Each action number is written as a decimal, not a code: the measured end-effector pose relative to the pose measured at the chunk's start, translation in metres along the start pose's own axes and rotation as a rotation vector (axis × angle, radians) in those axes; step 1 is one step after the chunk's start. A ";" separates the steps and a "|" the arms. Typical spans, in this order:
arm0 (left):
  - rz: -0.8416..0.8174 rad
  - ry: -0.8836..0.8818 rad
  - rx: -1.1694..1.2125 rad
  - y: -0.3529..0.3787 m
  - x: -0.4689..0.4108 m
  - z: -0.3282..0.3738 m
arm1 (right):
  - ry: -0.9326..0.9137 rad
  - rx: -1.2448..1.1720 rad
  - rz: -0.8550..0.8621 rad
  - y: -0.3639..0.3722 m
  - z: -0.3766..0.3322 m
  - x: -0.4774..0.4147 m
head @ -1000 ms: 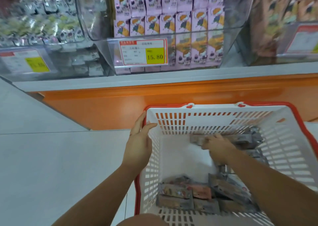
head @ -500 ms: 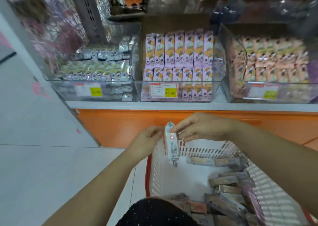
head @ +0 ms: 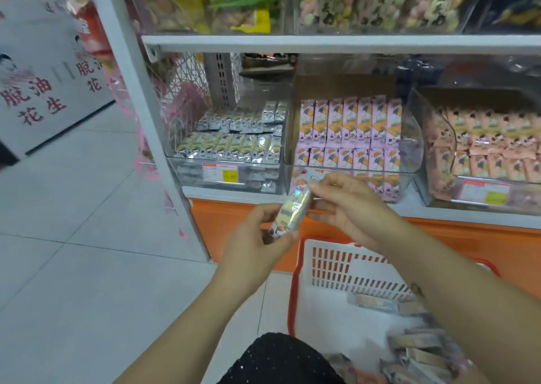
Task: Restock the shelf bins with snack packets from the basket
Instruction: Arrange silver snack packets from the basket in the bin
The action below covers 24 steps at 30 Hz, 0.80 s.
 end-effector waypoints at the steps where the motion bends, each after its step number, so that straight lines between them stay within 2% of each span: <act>1: 0.010 0.025 -0.032 -0.004 0.003 0.002 | -0.032 0.030 0.034 0.002 0.000 -0.001; 4: 0.048 0.061 -0.076 -0.013 0.004 0.003 | -0.083 0.029 0.125 0.008 -0.003 -0.004; 7: 0.141 0.080 -0.024 -0.023 0.002 0.001 | -0.078 -0.041 0.190 0.013 -0.006 -0.011; 11: 0.273 0.120 0.016 -0.036 -0.008 0.005 | -0.102 0.043 0.137 0.026 -0.017 -0.032; 12: 0.314 0.120 0.027 -0.042 -0.013 0.007 | -0.127 0.144 0.121 0.028 -0.023 -0.038; 14: 0.377 0.110 0.020 -0.058 -0.030 0.012 | -0.180 0.491 0.130 0.023 -0.038 -0.055; 19: 0.445 0.122 -0.149 -0.089 -0.088 0.032 | -0.312 1.302 0.056 0.003 -0.063 -0.106; 21: 0.463 0.111 -0.212 -0.094 -0.119 0.034 | -0.301 1.486 0.003 -0.004 -0.062 -0.125; 24: 0.459 0.032 -0.315 -0.097 -0.167 0.031 | -0.305 1.547 0.002 -0.019 -0.049 -0.136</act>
Point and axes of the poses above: each hand's wrist, its own x-axis away from the middle knuckle, its own y-axis out of the palm, z = x × y, the point moved 5 cm from there along -x, towards the middle knuckle, and after that the axes turned 1 degree about -z, right-handed, at the moved point
